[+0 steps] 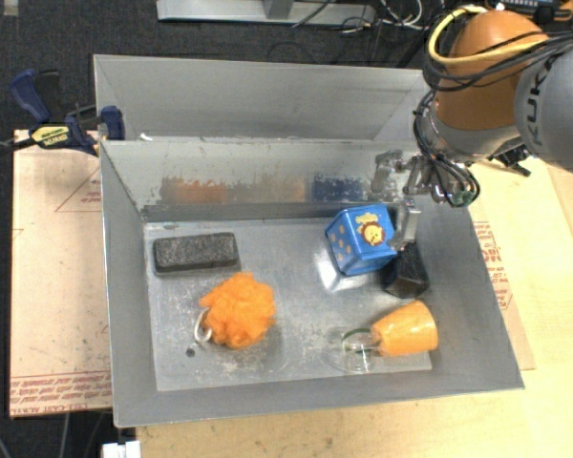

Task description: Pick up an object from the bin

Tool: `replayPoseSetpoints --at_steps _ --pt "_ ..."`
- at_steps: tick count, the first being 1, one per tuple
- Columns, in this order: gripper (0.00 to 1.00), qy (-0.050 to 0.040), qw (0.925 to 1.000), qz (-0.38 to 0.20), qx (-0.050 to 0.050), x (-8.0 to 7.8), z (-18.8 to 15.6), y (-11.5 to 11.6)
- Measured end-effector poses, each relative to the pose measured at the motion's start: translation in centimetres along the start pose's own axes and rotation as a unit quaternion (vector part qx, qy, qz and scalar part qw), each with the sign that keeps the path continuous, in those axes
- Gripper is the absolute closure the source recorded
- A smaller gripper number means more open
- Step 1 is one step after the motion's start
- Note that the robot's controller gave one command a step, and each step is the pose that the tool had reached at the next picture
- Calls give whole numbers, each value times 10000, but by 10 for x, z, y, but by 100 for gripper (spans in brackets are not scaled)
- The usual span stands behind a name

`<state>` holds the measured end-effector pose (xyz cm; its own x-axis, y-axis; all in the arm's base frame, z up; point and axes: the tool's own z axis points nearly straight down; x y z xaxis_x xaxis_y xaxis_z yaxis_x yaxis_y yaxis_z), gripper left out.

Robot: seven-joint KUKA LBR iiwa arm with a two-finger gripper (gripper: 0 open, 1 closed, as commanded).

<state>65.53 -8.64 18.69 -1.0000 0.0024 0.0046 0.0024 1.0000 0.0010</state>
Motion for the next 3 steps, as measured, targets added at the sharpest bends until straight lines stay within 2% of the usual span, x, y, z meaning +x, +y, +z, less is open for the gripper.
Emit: replayPoseSetpoints --at_steps 1,2,3 --pt "0 -33 10000 -5 3 -1 -5 0" --pt "0 -60 9999 -119 9 12 40 15" --pt "0 -48 9990 -453 4 17 87 31"
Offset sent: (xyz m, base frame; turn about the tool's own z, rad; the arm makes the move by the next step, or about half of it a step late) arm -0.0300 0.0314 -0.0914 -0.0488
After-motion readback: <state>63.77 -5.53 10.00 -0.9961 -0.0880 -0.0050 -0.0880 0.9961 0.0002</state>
